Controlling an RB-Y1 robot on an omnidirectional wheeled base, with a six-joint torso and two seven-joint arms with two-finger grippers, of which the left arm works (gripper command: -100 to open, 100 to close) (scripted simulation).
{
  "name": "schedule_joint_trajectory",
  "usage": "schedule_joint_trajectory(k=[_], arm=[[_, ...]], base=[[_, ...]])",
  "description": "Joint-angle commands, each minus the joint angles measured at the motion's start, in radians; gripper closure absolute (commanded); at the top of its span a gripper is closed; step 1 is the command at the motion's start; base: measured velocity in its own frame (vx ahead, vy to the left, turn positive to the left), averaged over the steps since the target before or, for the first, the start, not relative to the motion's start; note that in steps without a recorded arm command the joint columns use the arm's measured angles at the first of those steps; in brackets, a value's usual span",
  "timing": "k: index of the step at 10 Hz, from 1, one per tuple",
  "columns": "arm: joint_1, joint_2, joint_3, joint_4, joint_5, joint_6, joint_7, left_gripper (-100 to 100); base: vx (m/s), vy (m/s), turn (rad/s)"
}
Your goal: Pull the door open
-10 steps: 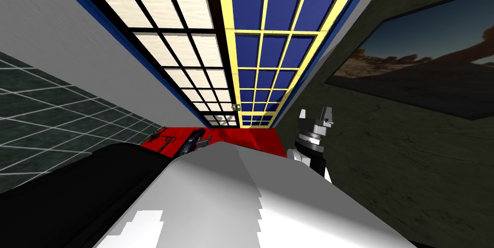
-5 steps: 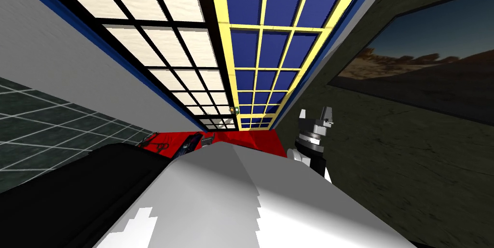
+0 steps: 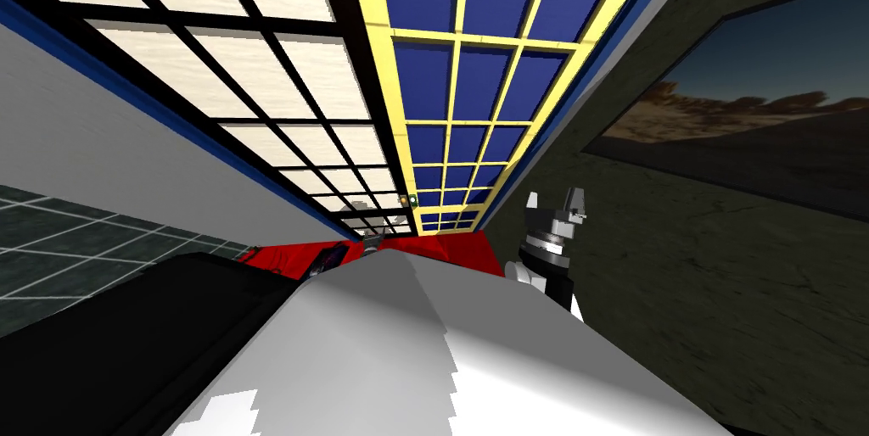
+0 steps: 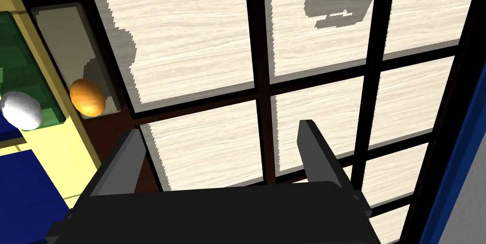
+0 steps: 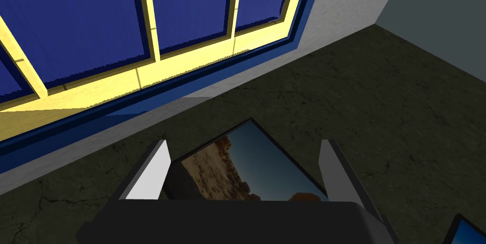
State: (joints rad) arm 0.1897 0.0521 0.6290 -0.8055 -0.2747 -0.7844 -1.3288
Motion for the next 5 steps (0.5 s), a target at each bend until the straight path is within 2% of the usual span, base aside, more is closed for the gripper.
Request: schedule_joint_trajectory(k=[1,2,5], arm=[[-0.027,-0.018,-0.015,-0.016,-0.005,0.004,-0.003,-100],[-0.027,-0.018,-0.015,-0.016,-0.005,0.004,-0.003,-100],[-0.076,-0.039,-0.039,-0.028,-0.011,-0.001,-0.004,-100]], base=[[0.189,0.031,-0.086],[0.127,0.020,-0.050],[0.162,0.043,-0.096]])
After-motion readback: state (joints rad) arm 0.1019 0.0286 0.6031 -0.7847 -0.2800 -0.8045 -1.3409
